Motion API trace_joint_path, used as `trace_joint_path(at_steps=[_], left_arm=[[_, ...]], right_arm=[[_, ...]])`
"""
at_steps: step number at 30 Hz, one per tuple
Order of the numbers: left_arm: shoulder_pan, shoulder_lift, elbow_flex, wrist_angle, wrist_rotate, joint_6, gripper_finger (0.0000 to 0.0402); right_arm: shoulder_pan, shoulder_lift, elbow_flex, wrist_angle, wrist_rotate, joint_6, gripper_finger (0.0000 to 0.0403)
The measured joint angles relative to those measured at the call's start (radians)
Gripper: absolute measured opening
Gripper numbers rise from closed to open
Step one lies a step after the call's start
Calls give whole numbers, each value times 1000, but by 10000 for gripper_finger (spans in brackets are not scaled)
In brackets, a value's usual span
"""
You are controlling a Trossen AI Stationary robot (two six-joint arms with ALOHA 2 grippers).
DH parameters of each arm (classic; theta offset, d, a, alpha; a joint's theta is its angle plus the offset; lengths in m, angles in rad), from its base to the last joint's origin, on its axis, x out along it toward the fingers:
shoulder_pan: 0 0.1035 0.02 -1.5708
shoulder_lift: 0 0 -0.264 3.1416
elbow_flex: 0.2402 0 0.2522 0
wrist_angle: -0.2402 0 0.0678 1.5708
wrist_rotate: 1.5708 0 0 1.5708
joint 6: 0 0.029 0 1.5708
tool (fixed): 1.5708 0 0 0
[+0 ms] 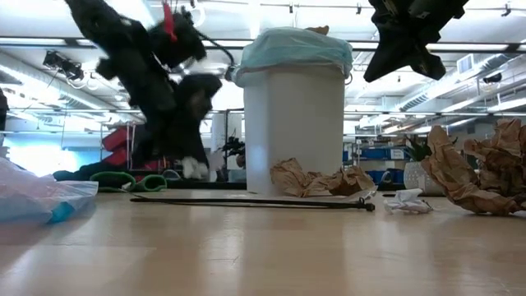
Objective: Place trash/remove bag and relplace
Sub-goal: Put the white paper into the trash bin
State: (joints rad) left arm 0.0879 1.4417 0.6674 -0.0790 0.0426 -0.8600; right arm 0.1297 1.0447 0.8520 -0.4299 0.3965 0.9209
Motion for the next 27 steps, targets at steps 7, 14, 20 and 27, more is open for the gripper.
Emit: trace_joint_path(at_steps=[7,14,20,27], left_arm=[[2,-280,1,5,-52,115,5],[-3,-492,2,207,-109,450,6],[54,-498,17,614,-199,616,7],[162,-318,224,492,-218,696,7]], right_arm=[[-9,0,0,-9,11,-6,1],[-17,0,0,-28,17,-69,0],[-18,0,0,-24,-12,-108,0],[-27,0,0,66,-28,-172,0]])
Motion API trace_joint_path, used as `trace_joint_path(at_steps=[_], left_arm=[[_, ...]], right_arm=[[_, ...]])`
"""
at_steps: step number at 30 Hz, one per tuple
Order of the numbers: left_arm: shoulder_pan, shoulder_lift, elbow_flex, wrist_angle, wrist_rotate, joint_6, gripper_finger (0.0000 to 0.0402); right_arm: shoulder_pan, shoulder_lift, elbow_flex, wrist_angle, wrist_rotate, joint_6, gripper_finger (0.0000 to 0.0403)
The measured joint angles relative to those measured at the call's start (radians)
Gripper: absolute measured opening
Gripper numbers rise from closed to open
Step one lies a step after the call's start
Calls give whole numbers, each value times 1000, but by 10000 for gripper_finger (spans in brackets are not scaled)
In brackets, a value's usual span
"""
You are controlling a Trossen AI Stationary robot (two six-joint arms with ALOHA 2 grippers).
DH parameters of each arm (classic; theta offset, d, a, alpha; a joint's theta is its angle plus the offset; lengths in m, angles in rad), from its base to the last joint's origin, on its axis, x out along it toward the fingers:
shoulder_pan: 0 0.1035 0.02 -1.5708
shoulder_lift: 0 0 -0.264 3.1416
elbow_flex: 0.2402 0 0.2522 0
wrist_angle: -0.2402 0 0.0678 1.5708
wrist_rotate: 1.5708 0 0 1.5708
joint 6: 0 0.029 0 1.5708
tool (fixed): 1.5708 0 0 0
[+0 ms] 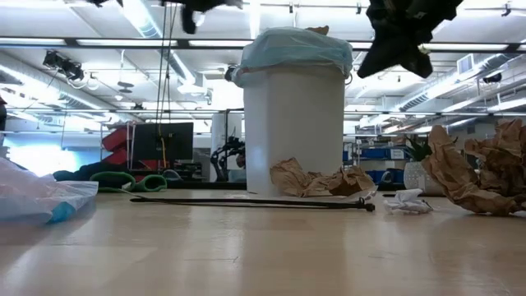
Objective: Place trash/remove bag and relplace
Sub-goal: Put the white paper into the trash bin, then put the brown paper into the trash bin
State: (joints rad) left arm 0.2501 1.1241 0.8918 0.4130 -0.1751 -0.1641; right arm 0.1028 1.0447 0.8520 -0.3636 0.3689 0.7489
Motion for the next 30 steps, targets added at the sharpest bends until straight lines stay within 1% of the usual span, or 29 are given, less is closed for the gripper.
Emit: trace_joint_path(at_steps=[5,8,14,17,20,23,27,30], left_arm=[[53,176,207,-146,40,81,7],[91,269,318,-245,82,79,8],[166,403,488,-439,262,11,8],[185,431,538,-484,320,30,21],[187,437,571,-527,325,100,60],[186,437,581,-562,291,174,121],[190,437,581,-573,241,185,209],[190,436,581,-564,214,179,259]], right_arm=[[3,0,0,23,-14,-9,0],[9,0,0,2,-30,-9,0],[14,0,0,-79,-33,-9,0],[14,0,0,-124,-40,-9,2],[14,0,-1,-144,-58,-3,14],[15,0,-17,-145,-59,14,35],[14,0,-42,-139,-58,16,75],[15,0,-55,-138,-55,16,107]])
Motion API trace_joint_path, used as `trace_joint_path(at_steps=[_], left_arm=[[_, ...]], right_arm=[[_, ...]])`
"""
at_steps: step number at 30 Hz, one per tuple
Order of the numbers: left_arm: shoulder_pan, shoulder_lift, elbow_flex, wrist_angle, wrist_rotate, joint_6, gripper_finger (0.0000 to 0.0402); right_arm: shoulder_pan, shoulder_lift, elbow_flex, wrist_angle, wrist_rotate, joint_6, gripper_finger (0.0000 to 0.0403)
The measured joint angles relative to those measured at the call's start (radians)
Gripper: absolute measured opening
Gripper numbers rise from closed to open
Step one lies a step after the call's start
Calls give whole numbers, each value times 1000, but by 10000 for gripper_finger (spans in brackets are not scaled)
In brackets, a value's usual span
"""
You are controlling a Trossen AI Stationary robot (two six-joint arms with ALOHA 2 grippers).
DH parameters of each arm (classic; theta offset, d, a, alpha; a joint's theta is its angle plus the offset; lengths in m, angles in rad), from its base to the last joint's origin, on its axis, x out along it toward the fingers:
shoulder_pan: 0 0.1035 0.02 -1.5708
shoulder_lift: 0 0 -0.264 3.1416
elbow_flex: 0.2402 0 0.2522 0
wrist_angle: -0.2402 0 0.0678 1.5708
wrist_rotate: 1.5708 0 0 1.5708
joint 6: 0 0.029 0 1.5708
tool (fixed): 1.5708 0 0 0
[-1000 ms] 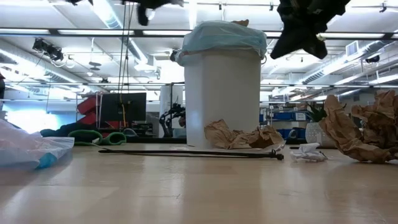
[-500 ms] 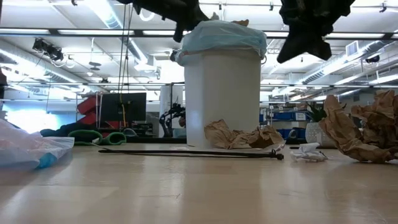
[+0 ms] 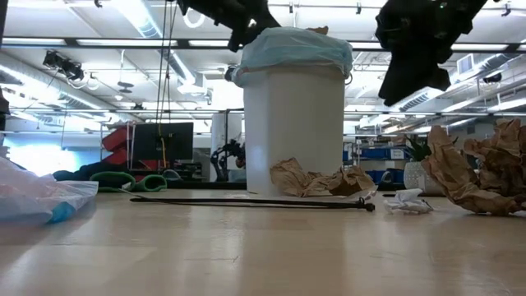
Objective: Place trash/remove bag and relplace
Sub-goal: Put the brown paper into the trash bin
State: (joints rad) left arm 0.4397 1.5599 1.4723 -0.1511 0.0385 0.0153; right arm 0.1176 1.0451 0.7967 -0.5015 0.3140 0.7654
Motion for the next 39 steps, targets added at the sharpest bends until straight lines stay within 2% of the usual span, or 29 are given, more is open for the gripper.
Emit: trace_joint_path(at_steps=[3,8,15,18,22,31,35,39], left_arm=[[0,-18,0,8,-11,-55,282],[-7,-86,58,-59,0,-69,277],[-61,-211,108,-396,8,5,244],[-93,-228,108,-561,7,-10,238],[-137,-226,92,-724,7,-61,236],[-257,-224,-151,-718,8,-184,236],[-305,-223,-247,-640,7,-266,236],[-334,-224,-283,-586,7,-313,236]], right_arm=[[0,0,-17,3,0,0,138],[0,0,-99,60,2,53,176],[30,0,-246,266,-26,106,189],[36,0,-285,355,18,59,190],[29,20,-290,375,40,-54,200],[11,219,-291,616,9,-313,255],[10,321,-290,717,87,-357,270],[-8,411,-290,744,136,-353,272]])
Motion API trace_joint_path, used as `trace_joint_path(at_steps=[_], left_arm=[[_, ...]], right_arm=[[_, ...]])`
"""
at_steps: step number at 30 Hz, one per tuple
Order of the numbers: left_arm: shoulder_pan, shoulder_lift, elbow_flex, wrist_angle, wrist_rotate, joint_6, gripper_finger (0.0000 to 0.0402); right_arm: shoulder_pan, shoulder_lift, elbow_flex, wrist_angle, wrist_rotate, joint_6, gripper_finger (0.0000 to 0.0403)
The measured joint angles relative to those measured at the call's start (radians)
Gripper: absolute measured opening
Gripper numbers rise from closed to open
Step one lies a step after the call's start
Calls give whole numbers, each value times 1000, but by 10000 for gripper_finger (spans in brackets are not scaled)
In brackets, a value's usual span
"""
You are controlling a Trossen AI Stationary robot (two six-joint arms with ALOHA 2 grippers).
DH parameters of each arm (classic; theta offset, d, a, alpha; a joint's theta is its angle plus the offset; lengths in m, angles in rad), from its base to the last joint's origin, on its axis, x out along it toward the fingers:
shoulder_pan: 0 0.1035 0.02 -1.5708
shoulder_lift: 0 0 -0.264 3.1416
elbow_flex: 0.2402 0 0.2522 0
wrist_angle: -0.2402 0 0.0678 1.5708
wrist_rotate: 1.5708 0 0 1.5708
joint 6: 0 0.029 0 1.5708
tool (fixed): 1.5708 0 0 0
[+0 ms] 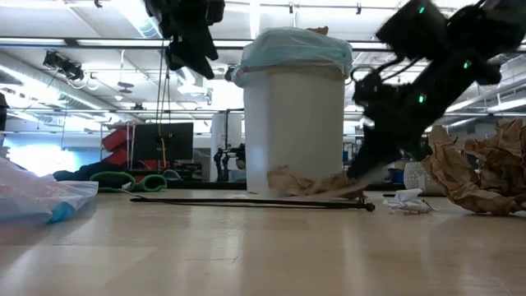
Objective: Place trash/remove bag and relplace
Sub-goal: Put the brown paper into the trash bin
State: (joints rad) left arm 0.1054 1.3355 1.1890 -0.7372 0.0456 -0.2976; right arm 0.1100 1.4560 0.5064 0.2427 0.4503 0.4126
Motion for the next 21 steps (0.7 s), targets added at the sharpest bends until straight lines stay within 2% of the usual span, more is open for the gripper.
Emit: trace_joint_path(at_steps=[5,8,11,16,17,21], left_arm=[[-9,-1,-8,8,-33,-24,236],[-9,-1,-9,3,-43,-43,236],[-9,-1,-9,1,-58,-60,236],[-9,-1,-9,2,-75,-74,236],[-9,-1,-9,2,-75,-73,236],[-9,-1,-9,2,-74,-73,236]], right_arm=[[-22,107,1,43,-43,13,267],[-26,144,2,68,-60,55,241],[-27,139,2,67,-61,93,181],[-25,68,0,58,-110,108,30],[-24,50,0,58,-111,103,16],[-23,-21,0,53,-113,118,5]])
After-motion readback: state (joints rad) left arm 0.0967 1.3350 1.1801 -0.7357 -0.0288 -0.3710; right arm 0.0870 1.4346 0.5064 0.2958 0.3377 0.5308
